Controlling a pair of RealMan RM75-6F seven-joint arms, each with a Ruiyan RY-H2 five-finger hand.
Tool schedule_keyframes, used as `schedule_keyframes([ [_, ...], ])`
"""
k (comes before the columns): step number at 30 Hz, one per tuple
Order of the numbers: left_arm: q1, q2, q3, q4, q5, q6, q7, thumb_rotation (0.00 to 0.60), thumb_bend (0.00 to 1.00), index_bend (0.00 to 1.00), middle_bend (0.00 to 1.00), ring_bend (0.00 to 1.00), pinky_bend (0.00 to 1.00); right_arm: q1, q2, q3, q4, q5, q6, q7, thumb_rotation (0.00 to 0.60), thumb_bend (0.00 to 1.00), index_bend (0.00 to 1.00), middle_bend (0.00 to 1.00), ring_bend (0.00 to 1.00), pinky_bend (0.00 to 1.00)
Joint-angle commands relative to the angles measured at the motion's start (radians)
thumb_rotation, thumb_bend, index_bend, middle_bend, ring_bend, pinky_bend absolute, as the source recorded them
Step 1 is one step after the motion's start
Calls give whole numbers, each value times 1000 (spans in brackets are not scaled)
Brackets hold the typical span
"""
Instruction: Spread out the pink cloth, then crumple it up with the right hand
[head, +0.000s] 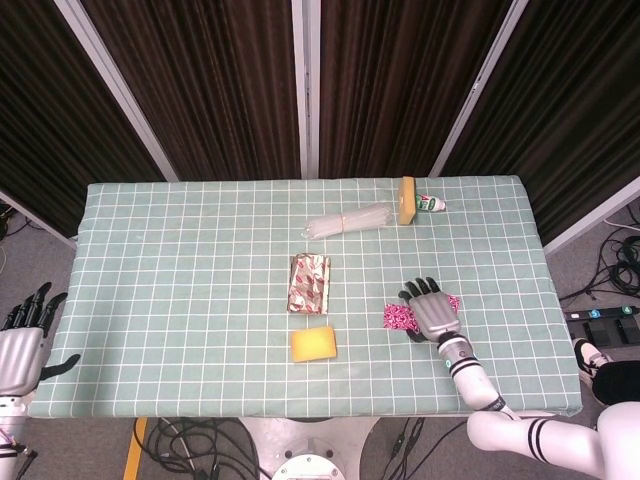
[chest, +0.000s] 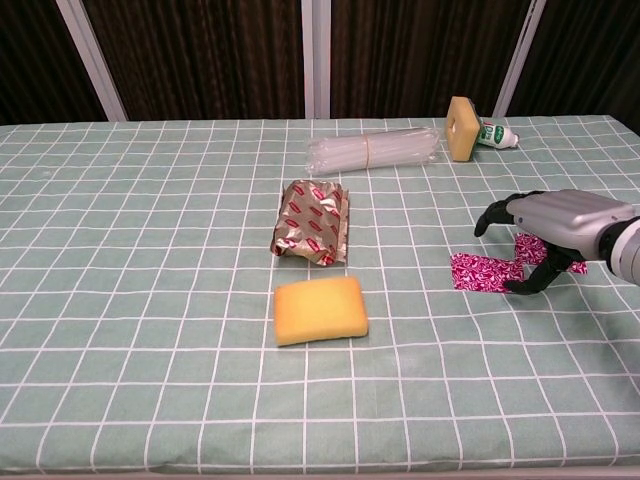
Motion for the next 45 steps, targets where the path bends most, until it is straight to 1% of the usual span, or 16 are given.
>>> schedule_keyframes([
  [1,1,0,1,2,0,-1,-3,600,63,174,99,104,168,-20,20,11,-2,37,28,-4,502,215,204,85,0,0],
  [5,0,-5,3,5,6,1,-4,600,63,174,99,105,168,-35,28,29,22,111,35,-11,506,215,227,85,0,0],
  [10,-3,-3,1,2,7,0,-3,600,63,174,99,105,168,-41,7,42,74,165,5,3,499,217,241,85,0,0],
  [17,1,0,5,-5,7,2,0,600,64,174,99,105,168,-42,-35,52,149,179,-14,13,506,214,242,86,0,0],
  [25,-2,1,3,-6,4,-2,3,600,64,174,99,105,168,-32,-61,65,204,188,-41,9,501,216,253,86,0,0],
  [32,-1,0,4,-3,5,-1,0,600,63,175,99,105,168,-33,-69,68,209,190,-47,5,504,214,292,94,0,0],
  [36,-1,-2,4,0,5,-2,-3,600,63,175,99,104,168,-38,-70,71,202,181,-33,9,511,213,316,101,0,0],
  [40,-1,-3,4,3,5,-2,-4,600,63,174,99,104,168,-44,-70,73,197,172,-21,12,505,216,351,112,0,0],
  [45,-3,-4,2,5,3,-5,-6,600,63,175,99,104,168,-50,-69,76,195,165,-13,13,507,215,366,115,0,0],
])
